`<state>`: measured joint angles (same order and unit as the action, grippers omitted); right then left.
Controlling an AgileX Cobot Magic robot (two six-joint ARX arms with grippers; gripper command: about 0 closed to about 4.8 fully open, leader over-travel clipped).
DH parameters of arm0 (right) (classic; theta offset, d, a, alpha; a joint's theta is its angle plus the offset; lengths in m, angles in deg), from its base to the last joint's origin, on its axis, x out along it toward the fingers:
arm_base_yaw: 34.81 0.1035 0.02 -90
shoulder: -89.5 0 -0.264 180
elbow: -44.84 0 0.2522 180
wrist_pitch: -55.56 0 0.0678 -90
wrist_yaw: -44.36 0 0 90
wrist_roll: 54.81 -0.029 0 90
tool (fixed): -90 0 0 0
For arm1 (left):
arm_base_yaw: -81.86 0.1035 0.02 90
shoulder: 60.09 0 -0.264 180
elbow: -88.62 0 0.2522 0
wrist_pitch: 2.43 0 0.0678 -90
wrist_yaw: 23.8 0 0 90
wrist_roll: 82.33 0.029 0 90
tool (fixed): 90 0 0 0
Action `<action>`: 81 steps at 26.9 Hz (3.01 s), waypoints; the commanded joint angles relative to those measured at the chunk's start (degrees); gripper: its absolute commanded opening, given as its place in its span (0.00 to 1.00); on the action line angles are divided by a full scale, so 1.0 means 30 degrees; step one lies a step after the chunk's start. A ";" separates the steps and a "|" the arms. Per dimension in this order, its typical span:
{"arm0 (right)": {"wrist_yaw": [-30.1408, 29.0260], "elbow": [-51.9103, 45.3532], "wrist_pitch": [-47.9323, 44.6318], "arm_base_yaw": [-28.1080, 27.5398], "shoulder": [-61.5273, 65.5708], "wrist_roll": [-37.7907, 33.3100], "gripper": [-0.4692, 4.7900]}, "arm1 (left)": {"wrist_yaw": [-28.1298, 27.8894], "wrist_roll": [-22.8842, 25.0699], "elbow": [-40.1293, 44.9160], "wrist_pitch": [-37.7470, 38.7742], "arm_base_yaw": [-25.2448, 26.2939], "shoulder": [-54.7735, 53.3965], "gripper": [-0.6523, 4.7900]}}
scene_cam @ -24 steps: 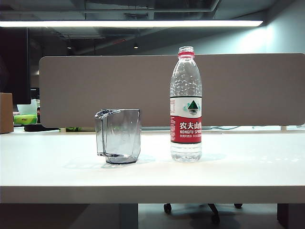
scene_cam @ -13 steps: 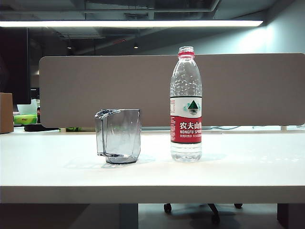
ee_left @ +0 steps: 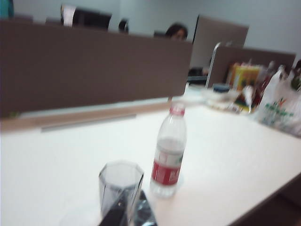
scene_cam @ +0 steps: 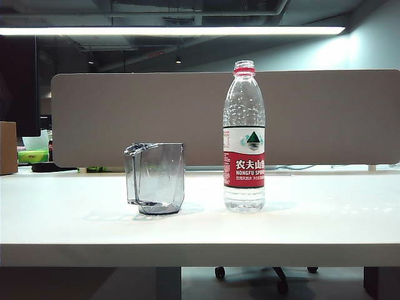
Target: Pick up the mineral water bottle on the table and pour water into the mug until it's half full.
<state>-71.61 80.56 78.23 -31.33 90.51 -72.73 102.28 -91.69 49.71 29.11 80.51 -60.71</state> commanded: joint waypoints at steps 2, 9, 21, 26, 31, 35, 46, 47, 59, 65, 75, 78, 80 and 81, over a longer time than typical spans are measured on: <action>-0.1071 0.4874 0.5901 0.0044 0.3701 0.5821 0.08 | -0.0474 0.1581 -0.0597 0.2630 -0.0015 -0.0233 0.16; -0.0517 0.8706 0.0729 0.0379 1.1176 0.6484 0.26 | -0.1996 0.1559 -0.0597 0.2623 -0.0015 -0.0248 0.16; 0.3206 0.1938 -1.2815 0.1450 2.1719 0.3869 0.33 | -0.3279 0.1625 -0.0597 0.2616 -0.0015 -0.0255 0.16; 0.3905 -0.3177 -1.7945 0.2361 2.1260 0.0896 0.33 | -0.4058 0.1625 -0.0590 0.2623 -0.0015 -0.0255 0.16; 0.4036 -0.6994 -2.3190 0.4095 2.0910 0.0801 0.67 | -0.4619 0.1603 -0.0590 0.2623 -0.0007 -0.0255 0.16; 0.2076 -0.7293 -2.3482 0.4554 2.1048 0.1902 0.80 | -0.4707 0.1610 -0.0597 0.2623 -0.0015 -0.0240 0.16; 0.7249 -0.6113 -2.3365 0.4575 2.2352 0.6623 0.85 | -0.4743 0.1610 -0.0597 0.2623 -0.0015 -0.0248 0.16; 0.7235 -0.5756 -2.3321 0.4575 2.2768 0.6623 0.86 | -0.4743 0.1610 -0.0597 0.2616 -0.0015 -0.0248 0.16; 0.6608 -0.1472 -2.7124 0.6280 3.1591 0.7096 0.99 | -0.4743 0.1610 -0.0590 0.2630 -0.0015 -0.0248 0.16; 0.6047 0.0903 -2.8064 0.6528 3.4782 0.6943 1.00 | -0.4736 0.1610 -0.0597 0.2637 -0.0015 -0.0240 0.16; 0.5115 0.4262 -2.6680 0.6725 3.5875 0.6062 1.00 | -0.4736 0.1610 -0.0597 0.2645 -0.0015 -0.0240 0.16; 0.5115 0.4954 -2.6403 0.6725 3.6326 0.5668 1.00 | -0.4736 0.1610 -0.0597 0.2645 -0.0015 -0.0248 0.16; 0.5107 0.5333 -2.6214 0.6732 3.6654 0.5508 1.00 | -0.4736 0.1610 -0.0597 0.2645 -0.0015 -0.0240 0.16; 0.5115 0.5501 -2.6163 0.6754 3.6793 0.5501 1.00 | -0.4736 0.1610 -0.0597 0.2645 -0.0015 -0.0240 0.16</action>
<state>-56.18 96.40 -0.21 -11.24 200.52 -55.65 88.05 -86.97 48.27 37.73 80.51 -61.37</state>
